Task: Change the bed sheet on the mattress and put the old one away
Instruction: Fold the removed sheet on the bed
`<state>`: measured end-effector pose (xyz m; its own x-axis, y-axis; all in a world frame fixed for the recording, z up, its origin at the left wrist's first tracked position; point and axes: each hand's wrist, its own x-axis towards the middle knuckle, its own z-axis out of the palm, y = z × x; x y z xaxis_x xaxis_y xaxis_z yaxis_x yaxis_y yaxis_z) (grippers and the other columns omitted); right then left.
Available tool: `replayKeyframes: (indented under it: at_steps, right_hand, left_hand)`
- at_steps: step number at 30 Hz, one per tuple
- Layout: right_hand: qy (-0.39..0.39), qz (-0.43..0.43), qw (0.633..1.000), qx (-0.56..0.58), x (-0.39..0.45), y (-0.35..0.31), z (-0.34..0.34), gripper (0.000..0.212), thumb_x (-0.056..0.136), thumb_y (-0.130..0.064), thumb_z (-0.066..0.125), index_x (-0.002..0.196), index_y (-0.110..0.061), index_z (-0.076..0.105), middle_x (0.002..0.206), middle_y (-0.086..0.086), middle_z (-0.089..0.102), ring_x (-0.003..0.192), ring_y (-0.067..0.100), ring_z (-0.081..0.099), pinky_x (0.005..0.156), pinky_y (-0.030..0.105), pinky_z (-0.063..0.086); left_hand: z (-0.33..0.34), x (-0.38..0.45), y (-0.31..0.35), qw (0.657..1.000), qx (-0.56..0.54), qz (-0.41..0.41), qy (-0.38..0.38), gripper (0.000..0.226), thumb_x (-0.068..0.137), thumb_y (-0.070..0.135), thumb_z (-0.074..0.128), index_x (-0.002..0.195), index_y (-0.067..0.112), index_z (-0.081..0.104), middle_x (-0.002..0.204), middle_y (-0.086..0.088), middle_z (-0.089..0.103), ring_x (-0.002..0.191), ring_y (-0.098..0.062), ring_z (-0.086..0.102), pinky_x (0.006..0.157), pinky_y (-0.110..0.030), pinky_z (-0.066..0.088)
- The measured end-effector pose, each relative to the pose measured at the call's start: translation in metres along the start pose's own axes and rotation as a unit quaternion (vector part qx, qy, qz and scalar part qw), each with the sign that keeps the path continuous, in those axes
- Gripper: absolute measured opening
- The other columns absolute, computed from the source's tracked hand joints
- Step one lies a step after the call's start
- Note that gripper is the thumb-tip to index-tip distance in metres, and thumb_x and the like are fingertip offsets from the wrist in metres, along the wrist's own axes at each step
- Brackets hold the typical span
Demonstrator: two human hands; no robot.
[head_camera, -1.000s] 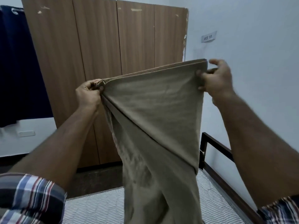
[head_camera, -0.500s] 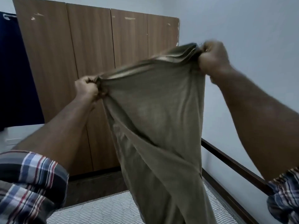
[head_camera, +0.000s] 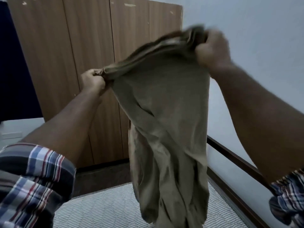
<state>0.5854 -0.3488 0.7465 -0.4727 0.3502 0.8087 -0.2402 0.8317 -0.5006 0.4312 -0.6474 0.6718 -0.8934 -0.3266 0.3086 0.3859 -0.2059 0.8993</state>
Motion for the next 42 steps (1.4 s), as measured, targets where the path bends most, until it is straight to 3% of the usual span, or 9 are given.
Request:
replayKeyframes:
  at_steps: [2, 5, 8, 11, 17, 21, 25, 36, 42]
  right_hand:
    - [-0.075, 0.027, 0.997, -0.011, -0.009, 0.021, 0.004, 0.018, 0.061, -0.009, 0.046, 0.071, -0.015, 0.061, 0.072, 0.006, 0.058, 0.078, 0.029, 0.063, 0.061, 0.036, 0.052]
    - [0.043, 0.022, 0.998, 0.032, -0.005, 0.015, -0.003, 0.017, 0.06, -0.007, 0.04, 0.068, -0.018, 0.051, 0.072, 0.002, 0.054, 0.072, 0.02, 0.059, 0.059, 0.031, 0.052]
    - [0.071, -0.009, 0.997, 0.021, -0.018, 0.01, 0.006, 0.017, 0.074, -0.009, 0.045, 0.082, -0.019, 0.056, 0.082, 0.001, 0.061, 0.076, 0.016, 0.057, 0.061, 0.02, 0.042]
    - [-0.117, 0.097, 0.988, 0.022, -0.045, 0.041, 0.028, 0.013, 0.075, -0.006, 0.054, 0.083, -0.01, 0.064, 0.093, 0.016, 0.066, 0.085, 0.035, 0.069, 0.062, 0.034, 0.059]
    - [0.03, 0.075, 0.995, 0.052, -0.026, 0.027, 0.02, 0.025, 0.067, -0.009, 0.044, 0.085, -0.019, 0.059, 0.089, 0.003, 0.064, 0.086, 0.021, 0.061, 0.068, 0.033, 0.052]
    - [-0.135, 0.15, 0.974, 0.099, -0.045, 0.044, 0.033, 0.031, 0.069, 0.004, 0.045, 0.088, -0.011, 0.064, 0.097, 0.014, 0.062, 0.088, 0.04, 0.067, 0.054, 0.043, 0.061]
    - [0.02, 0.104, 0.982, 0.159, -0.025, 0.033, 0.015, 0.027, 0.068, 0.0, 0.038, 0.084, -0.015, 0.054, 0.096, 0.01, 0.062, 0.08, 0.031, 0.068, 0.05, 0.041, 0.06]
    - [-0.128, 0.176, 0.966, 0.139, -0.076, 0.045, 0.028, 0.017, 0.086, -0.003, 0.051, 0.083, -0.019, 0.054, 0.08, 0.006, 0.058, 0.056, 0.022, 0.061, 0.048, 0.04, 0.056]
    - [-0.143, 0.162, 0.965, 0.148, -0.071, 0.068, 0.01, 0.013, 0.087, -0.016, 0.066, 0.08, -0.025, 0.058, 0.074, 0.003, 0.057, 0.054, 0.013, 0.051, 0.042, 0.026, 0.041]
  left_hand:
    - [-0.006, -0.005, -0.008, 0.998, 0.067, -0.005, -0.014, 0.033, 0.092, -0.011, 0.044, 0.089, 0.016, 0.063, 0.086, -0.008, 0.063, 0.068, -0.018, 0.065, 0.041, -0.024, 0.053]
    - [-0.007, -0.006, 0.002, 0.997, 0.06, 0.049, 0.004, 0.038, 0.089, -0.011, 0.033, 0.083, 0.018, 0.056, 0.075, -0.006, 0.057, 0.042, -0.011, 0.055, 0.032, -0.017, 0.036]
    - [0.002, -0.002, 0.007, 0.999, -0.014, 0.026, 0.019, 0.038, 0.089, -0.01, 0.032, 0.081, 0.02, 0.054, 0.074, -0.004, 0.061, 0.052, -0.016, 0.062, 0.039, -0.024, 0.049]
    - [-0.011, 0.0, -0.027, 0.998, 0.023, -0.053, -0.02, 0.032, 0.092, -0.012, 0.047, 0.078, 0.015, 0.055, 0.085, -0.012, 0.063, 0.07, -0.027, 0.068, 0.045, -0.033, 0.057]
    - [-0.011, 0.01, -0.022, 0.994, 0.016, 0.087, 0.056, 0.028, 0.075, -0.003, 0.051, 0.079, 0.023, 0.061, 0.088, 0.0, 0.066, 0.078, -0.008, 0.062, 0.07, -0.028, 0.06]
    - [-0.014, 0.009, -0.042, 0.996, 0.037, 0.045, 0.06, 0.026, 0.079, -0.002, 0.054, 0.076, 0.023, 0.064, 0.088, -0.003, 0.07, 0.087, -0.019, 0.07, 0.077, -0.039, 0.063]
    - [-0.015, 0.027, -0.03, 0.988, 0.001, 0.142, 0.054, 0.03, 0.068, -0.003, 0.048, 0.079, 0.019, 0.065, 0.084, -0.003, 0.068, 0.079, -0.015, 0.066, 0.074, -0.039, 0.062]
    - [-0.024, -0.022, -0.057, 0.999, -0.016, -0.033, -0.016, 0.018, 0.093, -0.005, 0.058, 0.09, 0.01, 0.065, 0.093, -0.01, 0.073, 0.076, -0.017, 0.072, 0.059, -0.03, 0.06]
    - [-0.063, -0.015, -0.038, 0.991, 0.106, -0.04, -0.073, 0.014, 0.091, 0.019, 0.065, 0.104, 0.023, 0.069, 0.076, 0.008, 0.059, 0.056, -0.004, 0.045, 0.048, -0.021, 0.031]
